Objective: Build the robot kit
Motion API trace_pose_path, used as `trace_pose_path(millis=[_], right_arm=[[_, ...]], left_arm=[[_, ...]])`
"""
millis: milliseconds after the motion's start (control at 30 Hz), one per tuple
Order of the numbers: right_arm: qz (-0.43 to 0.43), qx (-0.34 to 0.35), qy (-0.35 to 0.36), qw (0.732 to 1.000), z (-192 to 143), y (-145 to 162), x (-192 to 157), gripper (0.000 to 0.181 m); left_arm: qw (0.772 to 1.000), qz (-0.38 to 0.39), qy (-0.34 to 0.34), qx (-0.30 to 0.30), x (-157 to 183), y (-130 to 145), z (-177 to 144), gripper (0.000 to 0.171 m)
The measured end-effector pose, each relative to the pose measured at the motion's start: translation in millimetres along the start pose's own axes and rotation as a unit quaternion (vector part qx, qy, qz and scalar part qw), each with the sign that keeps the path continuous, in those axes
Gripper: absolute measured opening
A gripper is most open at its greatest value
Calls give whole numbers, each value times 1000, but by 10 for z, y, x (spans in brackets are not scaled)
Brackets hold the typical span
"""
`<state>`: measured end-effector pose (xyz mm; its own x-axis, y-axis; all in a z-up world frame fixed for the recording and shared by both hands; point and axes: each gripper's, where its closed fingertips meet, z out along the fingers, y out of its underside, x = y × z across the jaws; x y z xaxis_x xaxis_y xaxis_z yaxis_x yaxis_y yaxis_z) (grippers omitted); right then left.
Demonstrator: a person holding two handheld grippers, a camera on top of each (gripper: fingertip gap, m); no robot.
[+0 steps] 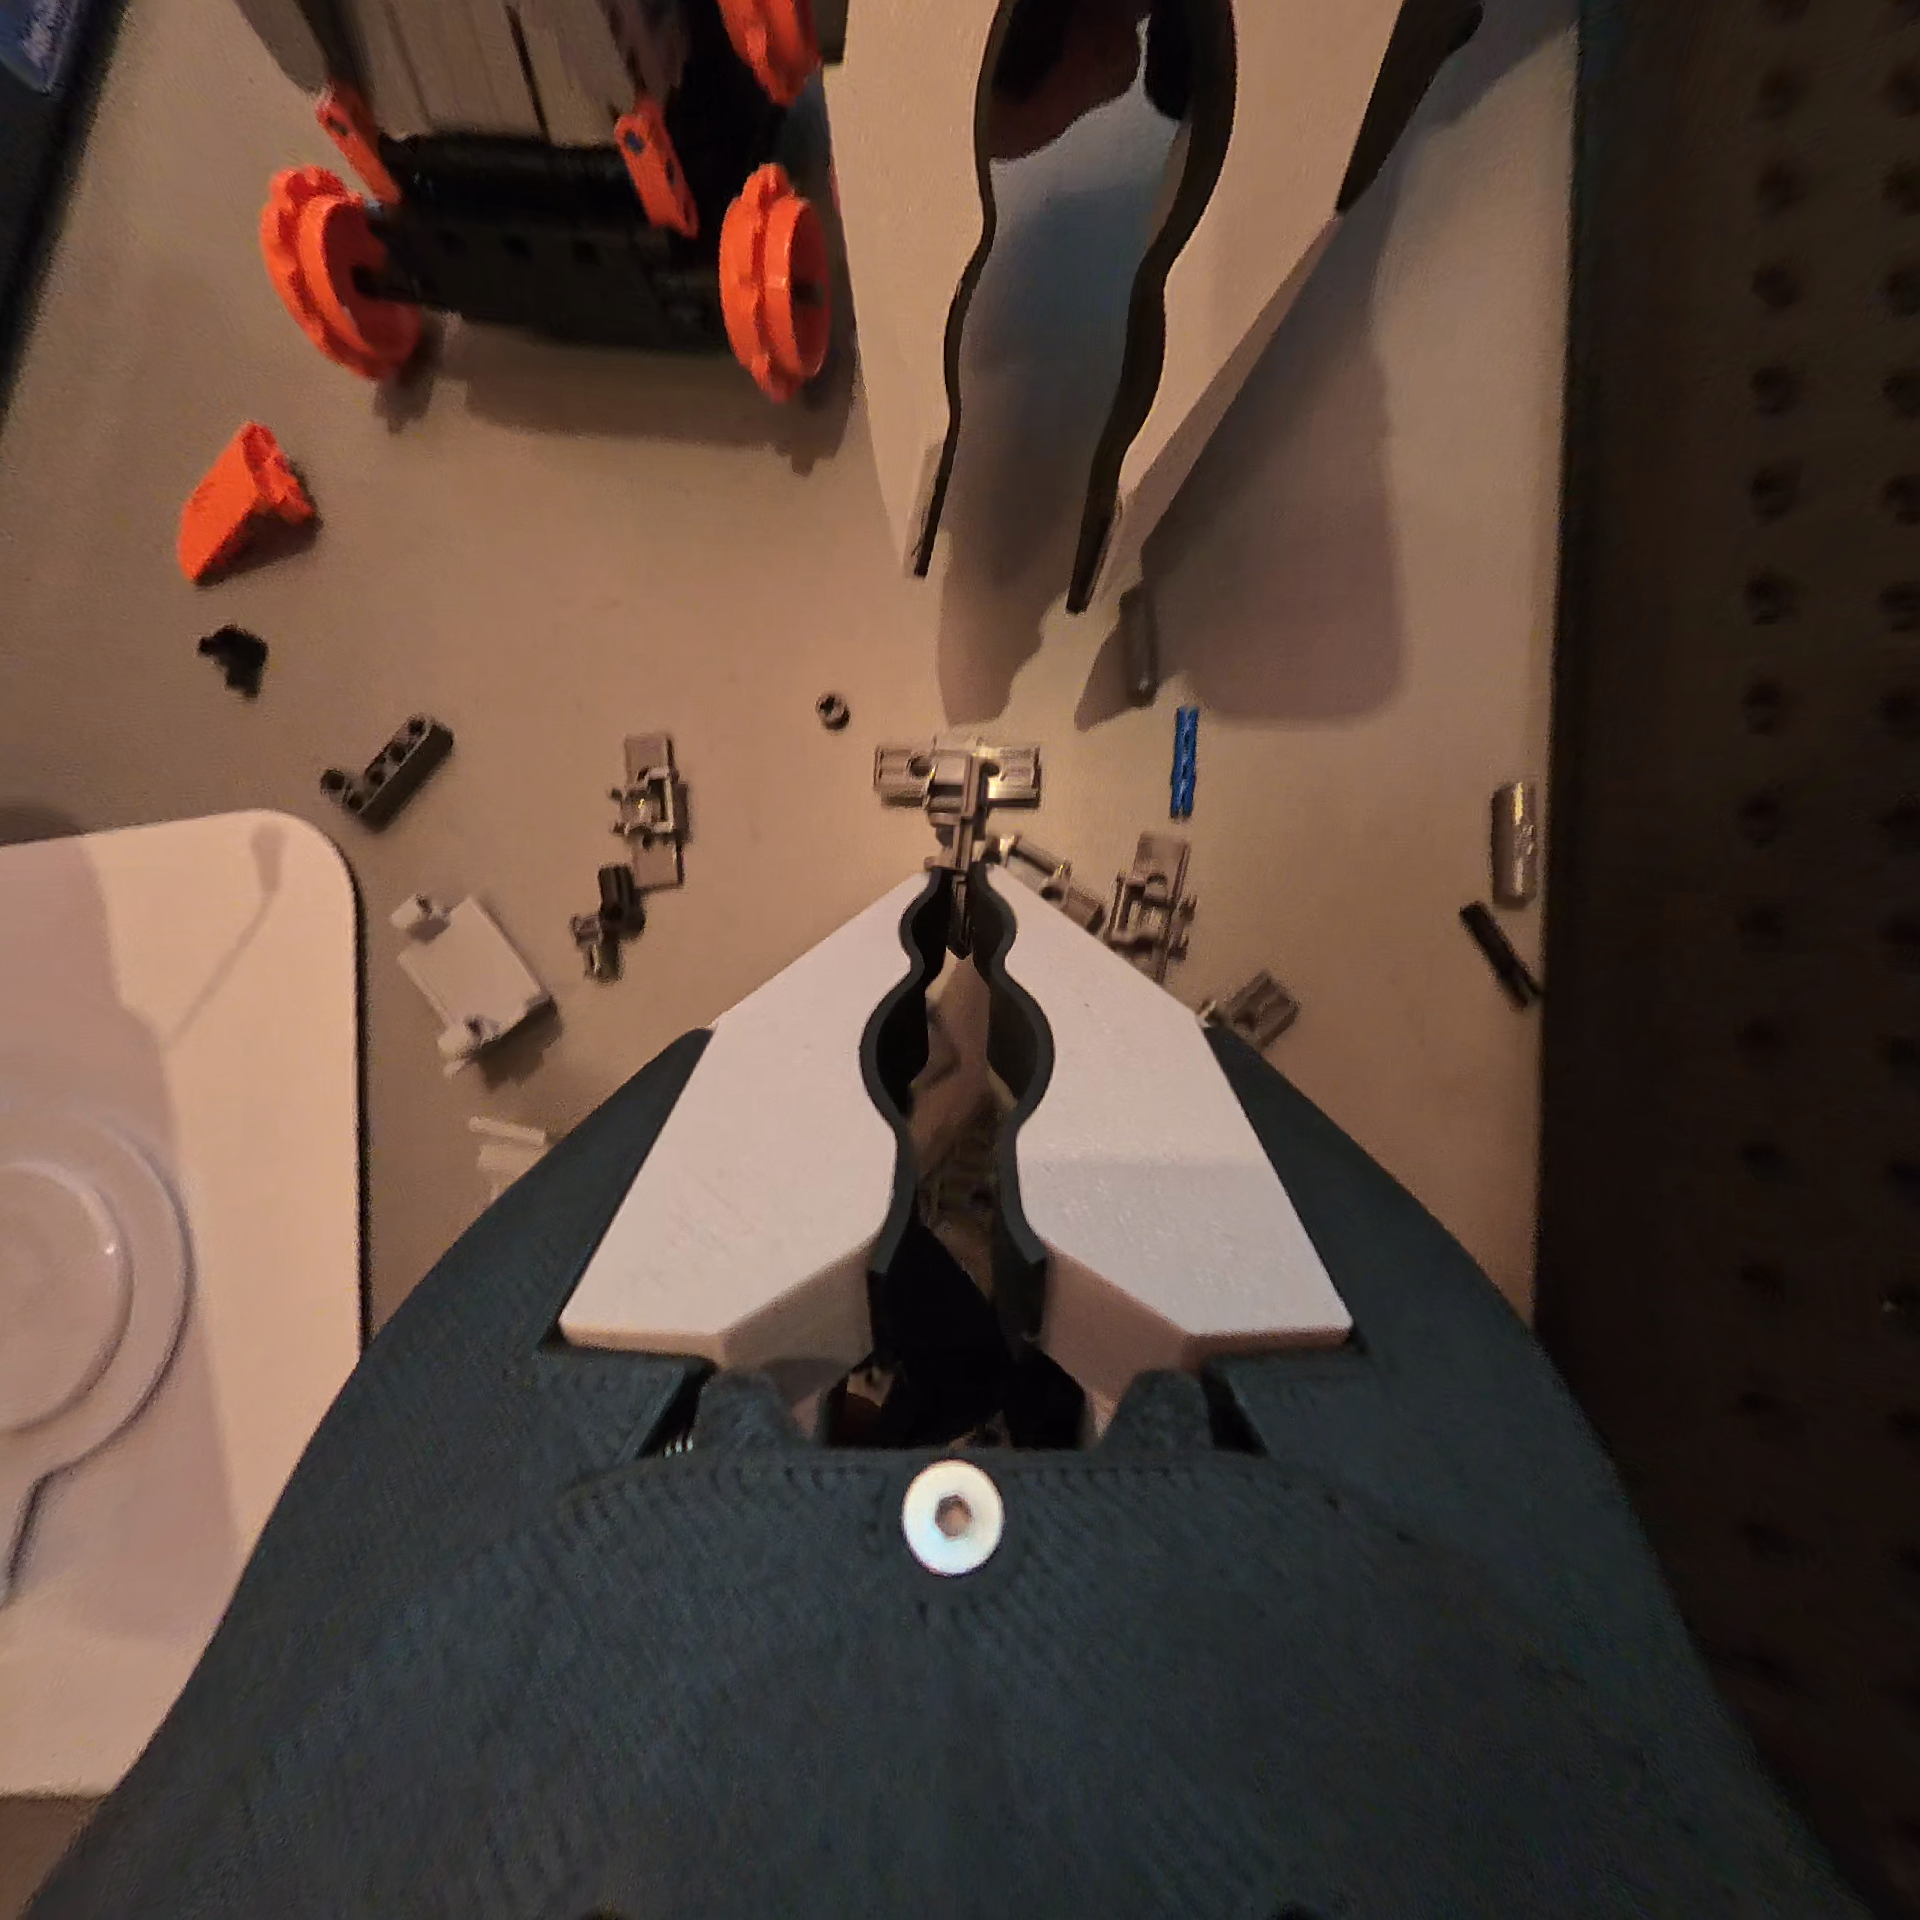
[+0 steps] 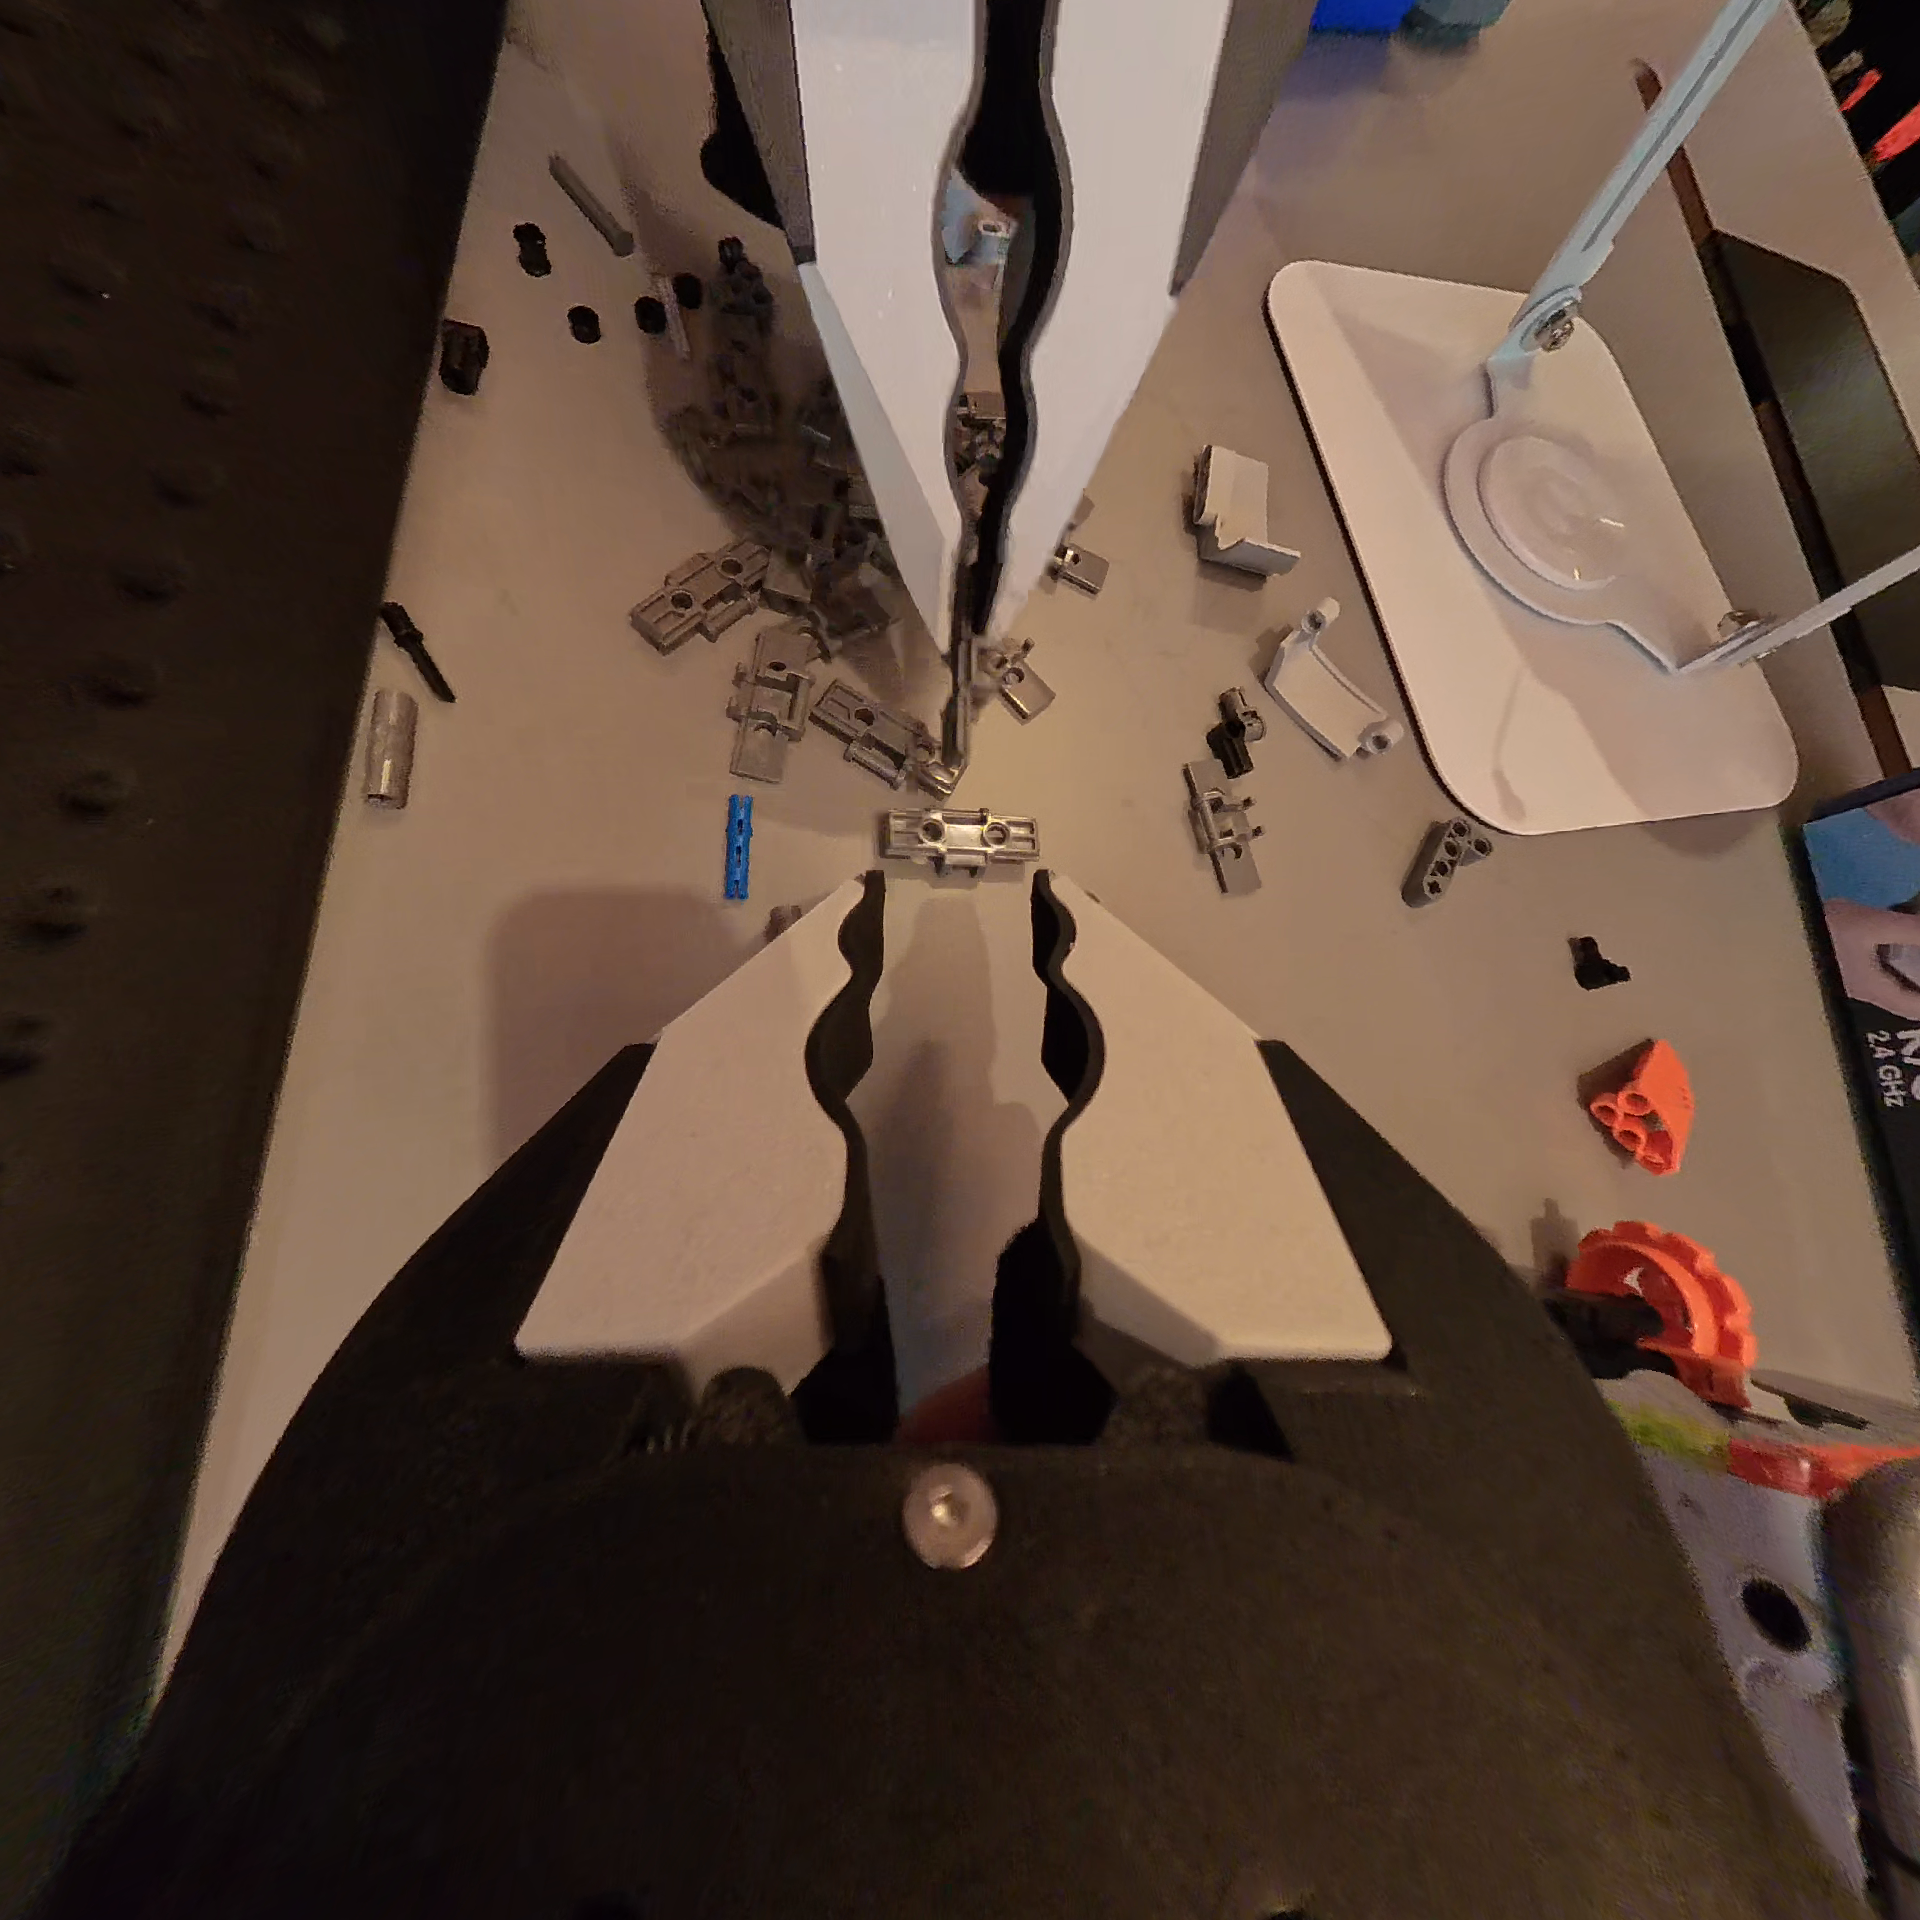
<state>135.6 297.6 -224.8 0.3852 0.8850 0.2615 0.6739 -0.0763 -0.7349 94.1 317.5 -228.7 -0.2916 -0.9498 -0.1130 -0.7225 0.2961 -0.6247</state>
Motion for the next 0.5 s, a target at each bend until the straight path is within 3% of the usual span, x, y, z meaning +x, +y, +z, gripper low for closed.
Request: trace_pose_path(millis=[133, 300, 400, 500], right_arm=[[18, 17, -5, 1000, -62, -33, -2, 27], [36, 33, -3, 999, -77, -44, 35, 17], [48, 33, 4, 998, -61, -25, 79, 4], [68, 42, 0, 997, -62, -30, 106, 2]], left_arm=[[996, -63, 53, 42, 67, -266, 125, 3], [990, -91, 74, 78, 11, -367, 177, 3], [989, -76, 71, 105, 2, -419, 180, 3], [990, -60, 58, 116, -14, -455, 176, 3]])
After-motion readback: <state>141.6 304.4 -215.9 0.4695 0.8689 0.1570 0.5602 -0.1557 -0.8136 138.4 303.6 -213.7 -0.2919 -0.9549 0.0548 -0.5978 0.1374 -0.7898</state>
